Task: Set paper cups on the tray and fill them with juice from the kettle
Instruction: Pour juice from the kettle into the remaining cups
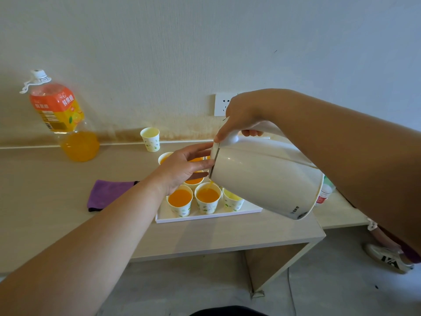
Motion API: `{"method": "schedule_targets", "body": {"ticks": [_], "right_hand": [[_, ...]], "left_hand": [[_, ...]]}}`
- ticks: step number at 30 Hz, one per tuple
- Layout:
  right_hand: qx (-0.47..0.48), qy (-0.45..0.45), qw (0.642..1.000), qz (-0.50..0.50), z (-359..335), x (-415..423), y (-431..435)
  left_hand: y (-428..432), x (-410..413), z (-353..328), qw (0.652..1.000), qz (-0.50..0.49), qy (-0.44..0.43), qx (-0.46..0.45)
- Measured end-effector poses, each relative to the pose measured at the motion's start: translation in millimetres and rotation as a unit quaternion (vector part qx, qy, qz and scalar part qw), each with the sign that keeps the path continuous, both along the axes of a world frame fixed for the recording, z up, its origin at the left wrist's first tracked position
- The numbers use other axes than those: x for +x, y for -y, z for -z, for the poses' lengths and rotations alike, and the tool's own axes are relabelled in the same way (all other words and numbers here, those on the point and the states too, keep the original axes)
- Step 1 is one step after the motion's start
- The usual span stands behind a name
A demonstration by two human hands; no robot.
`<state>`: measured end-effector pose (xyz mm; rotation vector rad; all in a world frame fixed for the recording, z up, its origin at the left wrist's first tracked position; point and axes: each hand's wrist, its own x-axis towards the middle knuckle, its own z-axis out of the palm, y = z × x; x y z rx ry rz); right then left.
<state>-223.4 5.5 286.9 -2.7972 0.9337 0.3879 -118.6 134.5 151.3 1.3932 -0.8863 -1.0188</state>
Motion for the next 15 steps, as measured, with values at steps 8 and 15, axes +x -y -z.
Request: {"method": "schedule_targets", "body": {"ticks": [8,15], "right_hand": [[-0.006,-0.006,1.000,0.000,-0.7,0.0,0.0],[-0.009,-0.009,1.000,-0.003,-2.7,0.1,-1.2]], "left_hand": [[0.3,0.3,-0.7,1.000,-0.001,0.007,0.006],[0.3,-1.0,-2.0,1.000,-0.003,0.004,0.004]]}}
